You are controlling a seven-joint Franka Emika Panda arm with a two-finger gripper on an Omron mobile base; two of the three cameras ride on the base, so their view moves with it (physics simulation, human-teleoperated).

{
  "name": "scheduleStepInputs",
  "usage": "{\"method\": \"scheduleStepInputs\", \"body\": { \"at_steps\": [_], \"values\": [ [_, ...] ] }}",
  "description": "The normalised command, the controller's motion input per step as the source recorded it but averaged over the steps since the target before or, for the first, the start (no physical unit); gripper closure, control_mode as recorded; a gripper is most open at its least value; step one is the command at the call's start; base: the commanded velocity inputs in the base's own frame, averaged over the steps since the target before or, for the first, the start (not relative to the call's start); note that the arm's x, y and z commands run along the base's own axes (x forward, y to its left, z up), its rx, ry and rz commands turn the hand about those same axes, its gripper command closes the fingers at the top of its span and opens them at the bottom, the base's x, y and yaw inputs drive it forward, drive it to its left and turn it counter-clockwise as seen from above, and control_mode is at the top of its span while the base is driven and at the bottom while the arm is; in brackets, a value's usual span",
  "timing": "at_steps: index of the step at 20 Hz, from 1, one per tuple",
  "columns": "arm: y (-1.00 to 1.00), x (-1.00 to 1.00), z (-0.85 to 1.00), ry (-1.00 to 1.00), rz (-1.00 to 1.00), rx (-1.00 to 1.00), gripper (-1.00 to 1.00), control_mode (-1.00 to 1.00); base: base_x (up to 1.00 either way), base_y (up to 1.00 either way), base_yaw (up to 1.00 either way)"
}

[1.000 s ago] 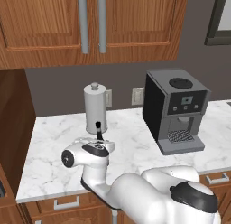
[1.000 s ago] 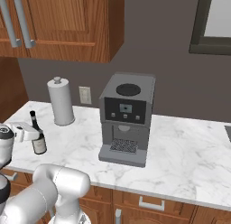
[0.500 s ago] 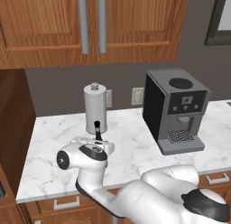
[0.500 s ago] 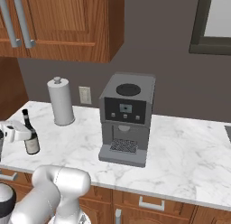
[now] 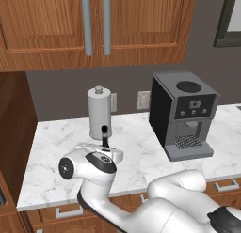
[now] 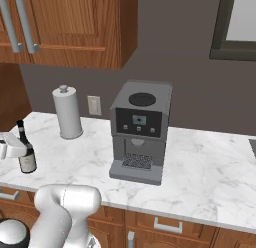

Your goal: There is a wine glass and glass cup on the dining counter. Place the wine bottle next to the wine glass and the juice bottle next to the glass cup.

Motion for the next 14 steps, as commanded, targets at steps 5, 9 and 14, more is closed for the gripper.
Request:
{"method": "scheduleStepInputs", "body": {
  "at_steps": [5,9,14],
  "values": [
    [-0.16,-0.38,0.29,0.0,0.0,0.02,1.0,-1.0,0.0,0.0,0.0],
    [-0.23,-0.31,0.34,0.0,0.0,0.02,1.0,-1.0,0.0,0.0,0.0],
    [-0.2,-0.23,0.36,0.0,0.0,0.0,1.0,-1.0,0.0,0.0,0.0]
  ]
}}
